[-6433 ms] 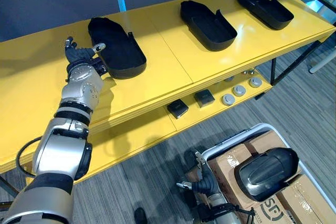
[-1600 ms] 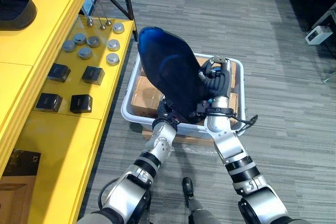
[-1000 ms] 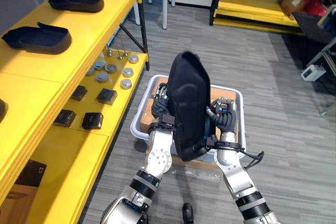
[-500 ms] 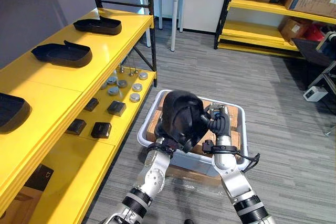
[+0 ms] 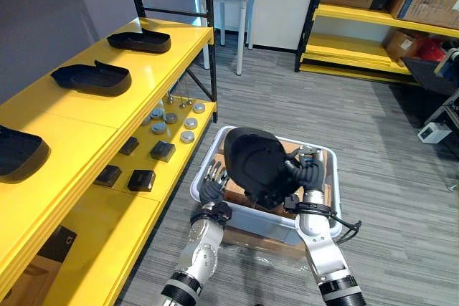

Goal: Walk over and take plastic housings, then place them on the shelf

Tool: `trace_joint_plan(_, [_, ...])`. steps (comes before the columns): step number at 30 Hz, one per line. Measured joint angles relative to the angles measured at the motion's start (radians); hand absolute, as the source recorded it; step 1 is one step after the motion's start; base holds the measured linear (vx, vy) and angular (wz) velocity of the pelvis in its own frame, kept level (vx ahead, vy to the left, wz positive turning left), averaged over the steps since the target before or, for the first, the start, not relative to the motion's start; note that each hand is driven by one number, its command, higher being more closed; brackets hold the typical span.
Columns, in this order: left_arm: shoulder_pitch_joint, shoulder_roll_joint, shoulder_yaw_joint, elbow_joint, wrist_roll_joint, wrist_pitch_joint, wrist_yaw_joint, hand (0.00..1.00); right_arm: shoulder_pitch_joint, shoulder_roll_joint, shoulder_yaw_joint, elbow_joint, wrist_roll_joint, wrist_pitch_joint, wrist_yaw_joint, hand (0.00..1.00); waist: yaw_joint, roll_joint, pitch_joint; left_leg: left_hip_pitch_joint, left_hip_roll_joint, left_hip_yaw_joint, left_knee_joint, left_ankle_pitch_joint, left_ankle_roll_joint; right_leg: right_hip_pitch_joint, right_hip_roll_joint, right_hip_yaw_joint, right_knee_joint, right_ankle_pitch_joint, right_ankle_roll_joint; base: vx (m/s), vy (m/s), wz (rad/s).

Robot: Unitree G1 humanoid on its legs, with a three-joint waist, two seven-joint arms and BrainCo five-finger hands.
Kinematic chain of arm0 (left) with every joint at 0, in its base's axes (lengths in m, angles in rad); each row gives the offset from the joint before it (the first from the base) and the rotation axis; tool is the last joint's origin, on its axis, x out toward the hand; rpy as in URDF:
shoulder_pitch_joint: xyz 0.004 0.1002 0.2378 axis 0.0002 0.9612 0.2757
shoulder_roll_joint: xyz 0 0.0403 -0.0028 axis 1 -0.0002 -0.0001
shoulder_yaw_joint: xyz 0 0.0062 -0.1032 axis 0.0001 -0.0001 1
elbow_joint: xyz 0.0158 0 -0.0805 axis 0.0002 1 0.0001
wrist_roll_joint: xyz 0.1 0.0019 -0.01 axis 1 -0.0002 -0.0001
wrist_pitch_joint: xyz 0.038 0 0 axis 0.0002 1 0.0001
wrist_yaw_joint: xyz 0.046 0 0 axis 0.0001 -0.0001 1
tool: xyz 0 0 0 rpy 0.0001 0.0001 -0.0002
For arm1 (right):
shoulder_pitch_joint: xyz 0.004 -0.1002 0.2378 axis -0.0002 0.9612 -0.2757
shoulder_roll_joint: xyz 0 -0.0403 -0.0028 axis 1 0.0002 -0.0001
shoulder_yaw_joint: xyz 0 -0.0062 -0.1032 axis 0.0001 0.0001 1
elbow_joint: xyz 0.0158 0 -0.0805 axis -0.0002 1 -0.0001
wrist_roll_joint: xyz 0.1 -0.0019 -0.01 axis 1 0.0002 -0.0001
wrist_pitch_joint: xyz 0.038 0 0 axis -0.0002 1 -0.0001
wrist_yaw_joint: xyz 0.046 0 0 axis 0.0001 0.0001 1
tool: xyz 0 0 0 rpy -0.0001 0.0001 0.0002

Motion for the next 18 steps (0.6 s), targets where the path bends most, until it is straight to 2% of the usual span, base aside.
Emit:
trace_joint_plan(7, [0.063,0.0,0.062,0.0,0.202,0.0,0.064,0.0,0.015,-0.003,-0.066,-0.044,-0.012,0.0,-0.029,1.0,0.002,0.007,-0.005,0.006,0.001,0.0,-0.001,-0.004,0.002,0.009,0.001,0.0,0.0,-0.012,0.005,-0.01,0.002,0.0])
trace_joint_plan(11, [0.087,0.0,0.075,-0.001,0.295,0.0,0.069,0.0,0.017,-0.01,-0.085,-0.079,-0.012,-0.002,-0.04,1.0,0.002,0.019,-0.012,0.006,0.001,0.0,-0.004,-0.001,0.0,0.008,0.0,-0.001,0.0,-0.013,0.005,0.0,0.0,0.0])
trace_joint_plan(15, [0.099,0.003,0.07,-0.03,0.345,-0.005,0.049,0.0,0.017,-0.01,-0.093,-0.079,-0.012,-0.005,-0.04,1.0,0.005,0.019,-0.012,0.009,0.001,-0.001,-0.004,-0.001,0.0,0.009,0.0,-0.002,0.0,-0.01,0.002,0.0,0.0,0.0])
trace_joint_plan(18, [0.138,0.017,0.022,-0.092,0.376,-0.017,-0.004,0.0,0.017,-0.01,-0.093,-0.079,-0.011,-0.007,-0.036,1.0,0.014,0.02,-0.013,0.008,-0.001,-0.002,-0.003,-0.001,-0.001,0.009,-0.002,-0.003,0.0,-0.01,0.002,0.0,0.0,0.01])
